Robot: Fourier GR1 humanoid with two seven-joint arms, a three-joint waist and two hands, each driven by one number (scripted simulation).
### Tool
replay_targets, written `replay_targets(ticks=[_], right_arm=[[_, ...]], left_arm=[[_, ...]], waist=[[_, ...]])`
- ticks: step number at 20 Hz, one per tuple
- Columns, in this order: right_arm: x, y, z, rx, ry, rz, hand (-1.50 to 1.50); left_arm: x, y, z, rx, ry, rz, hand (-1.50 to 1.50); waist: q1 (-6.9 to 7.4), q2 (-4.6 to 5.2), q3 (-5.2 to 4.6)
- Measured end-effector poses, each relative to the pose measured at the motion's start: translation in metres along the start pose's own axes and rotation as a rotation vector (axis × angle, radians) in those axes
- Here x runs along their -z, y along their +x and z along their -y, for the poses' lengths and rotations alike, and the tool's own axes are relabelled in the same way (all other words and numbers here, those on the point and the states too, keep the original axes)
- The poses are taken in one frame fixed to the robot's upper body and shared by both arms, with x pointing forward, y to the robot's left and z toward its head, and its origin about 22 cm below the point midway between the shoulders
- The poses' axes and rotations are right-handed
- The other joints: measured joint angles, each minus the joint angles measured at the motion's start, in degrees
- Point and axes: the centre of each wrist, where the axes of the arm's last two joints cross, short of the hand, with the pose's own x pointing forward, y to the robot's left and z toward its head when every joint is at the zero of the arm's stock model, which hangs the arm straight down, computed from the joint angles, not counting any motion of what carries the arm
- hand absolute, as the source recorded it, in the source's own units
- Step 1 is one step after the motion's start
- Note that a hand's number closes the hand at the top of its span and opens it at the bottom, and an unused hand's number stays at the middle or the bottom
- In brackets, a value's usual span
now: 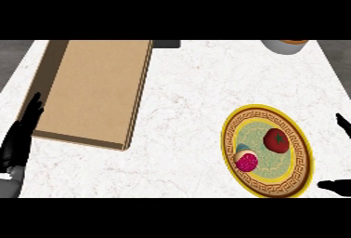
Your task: Pick the tomato from the plate and place it in the cardboard box
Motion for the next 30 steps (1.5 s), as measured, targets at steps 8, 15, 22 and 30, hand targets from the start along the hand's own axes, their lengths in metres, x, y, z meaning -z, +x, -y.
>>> replay_targets(ticks=[8, 15, 22, 30], right_arm=[[0.046, 0.033, 0.019, -0.23, 0.283, -0.117, -1.5], [0.079, 0.06, 0.008, -0.303, 0.454, -0.219, -1.5], [0.099, 0.066, -0.017, -0.36, 0.499, -0.261, -1.5], [0.106, 0.07, -0.025, -0.36, 0.518, -0.269, -1.5]], left_arm=[[0.004, 0.002, -0.006, 0.009, -0.002, -0.001, 0.0], [0.003, -0.002, -0.009, 0.014, -0.002, -0.007, 0.0], [0.004, 0.003, -0.005, 0.008, 0.008, -0.009, 0.0], [0.006, -0.003, -0.009, 0.011, 0.012, -0.007, 0.0]], waist=[[0.41, 0.01, -0.11], [0.17, -0.04, -0.09], [-0.03, -0.05, -0.04], [-0.18, -0.05, -0.03]])
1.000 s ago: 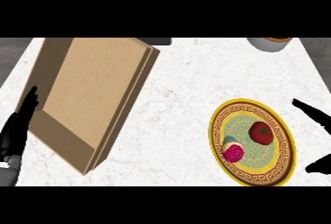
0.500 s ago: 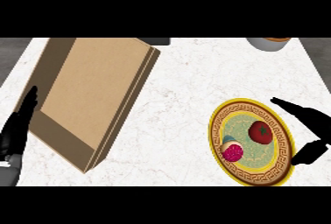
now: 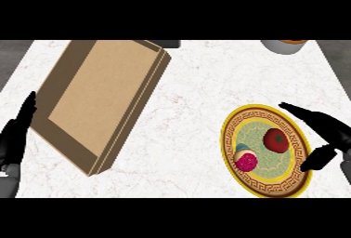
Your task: Pick the tomato from the plate and place it in the cardboard box
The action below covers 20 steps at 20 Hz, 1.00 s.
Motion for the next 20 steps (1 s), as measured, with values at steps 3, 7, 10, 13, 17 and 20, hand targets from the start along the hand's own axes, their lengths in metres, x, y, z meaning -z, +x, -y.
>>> replay_targets(ticks=[3, 7, 10, 13, 17, 20], right_arm=[[0.003, 0.005, -0.008, 0.017, 0.003, 0.029, -1.5], [0.001, 0.015, -0.007, 0.026, 0.014, 0.076, -1.5], [-0.005, 0.024, -0.011, 0.03, 0.009, 0.108, -1.5], [-0.008, 0.039, -0.009, 0.028, 0.016, 0.123, -1.5], [-0.005, 0.044, -0.018, -0.005, 0.042, 0.082, -1.5], [0.002, 0.049, -0.026, -0.013, 0.062, 0.033, -1.5]], left_arm=[[0.0, 0.0, 0.002, 0.002, 0.007, 0.003, 0.0], [-0.002, 0.004, 0.004, -0.001, 0.001, 0.003, 0.0], [-0.005, 0.006, 0.004, 0.007, 0.004, -0.002, 0.0], [-0.002, 0.002, 0.001, 0.0, -0.001, -0.002, 0.0], [-0.004, 0.002, 0.006, -0.001, -0.003, 0.003, 0.0], [-0.004, 0.004, 0.002, -0.003, 0.002, 0.002, 0.0]], waist=[[-0.04, -0.01, -0.01], [-0.08, -0.03, 0.0], [-0.15, -0.07, 0.0], [-0.2, -0.06, -0.01], [-0.11, -0.04, -0.02], [-0.03, -0.02, -0.01]])
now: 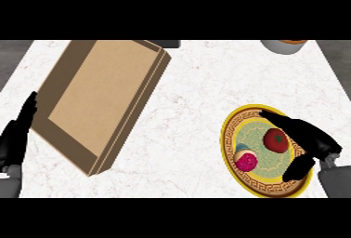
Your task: Pick the tomato from the plate and place it in the cardboard box
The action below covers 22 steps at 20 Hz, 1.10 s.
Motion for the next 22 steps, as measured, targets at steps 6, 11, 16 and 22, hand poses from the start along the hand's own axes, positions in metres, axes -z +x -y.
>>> replay_targets(ticks=[6, 11, 16, 22], right_arm=[[0.014, -0.007, -0.014, -0.006, 0.01, -0.053, 1.5], [0.027, -0.011, -0.023, -0.073, -0.119, -0.047, 1.5], [0.041, 0.009, -0.017, -0.165, -0.22, -0.03, 1.5], [0.069, 0.123, 0.018, -0.411, -0.39, 0.084, 1.5]], left_arm=[[-0.004, -0.003, -0.003, 0.001, -0.008, 0.001, 0.0], [-0.006, 0.0, -0.001, 0.002, -0.007, 0.001, 0.0], [0.004, -0.004, 0.003, 0.007, -0.004, 0.0, 0.0], [0.006, 0.003, 0.006, 0.006, -0.022, 0.011, 0.0]], waist=[[0.08, 0.02, 0.0], [0.22, -0.07, -0.15], [0.09, -0.08, -0.23], [1.17, -0.14, -0.15]])
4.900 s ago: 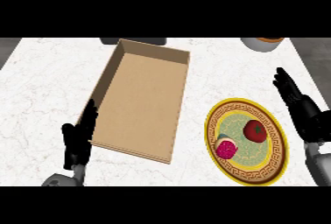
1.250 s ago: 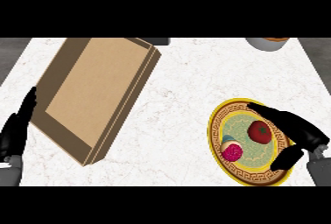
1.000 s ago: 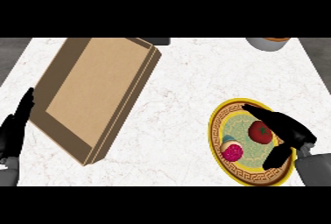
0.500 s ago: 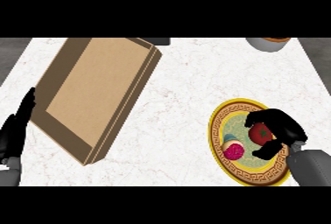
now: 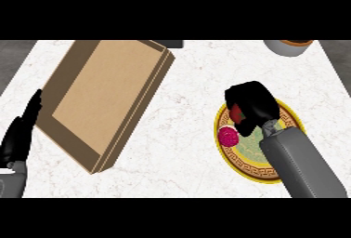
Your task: Pick the tomato from the plate and place it in the cardboard box
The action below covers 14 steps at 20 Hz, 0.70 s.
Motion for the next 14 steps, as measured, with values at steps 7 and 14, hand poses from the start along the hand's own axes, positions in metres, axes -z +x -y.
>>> replay_targets(ticks=[7, 14], right_arm=[[0.013, 0.079, 0.057, -0.147, -0.243, 0.031, 1.5], [-0.009, 0.136, 0.107, -0.164, -0.497, 0.19, 1.5]], left_arm=[[-0.001, -0.003, -0.006, 0.002, 0.005, -0.011, 0.0], [-0.006, -0.01, -0.003, -0.009, 0.012, -0.014, 0.0]], waist=[[-0.69, -0.05, 0.08], [-0.99, -0.02, 0.12]])
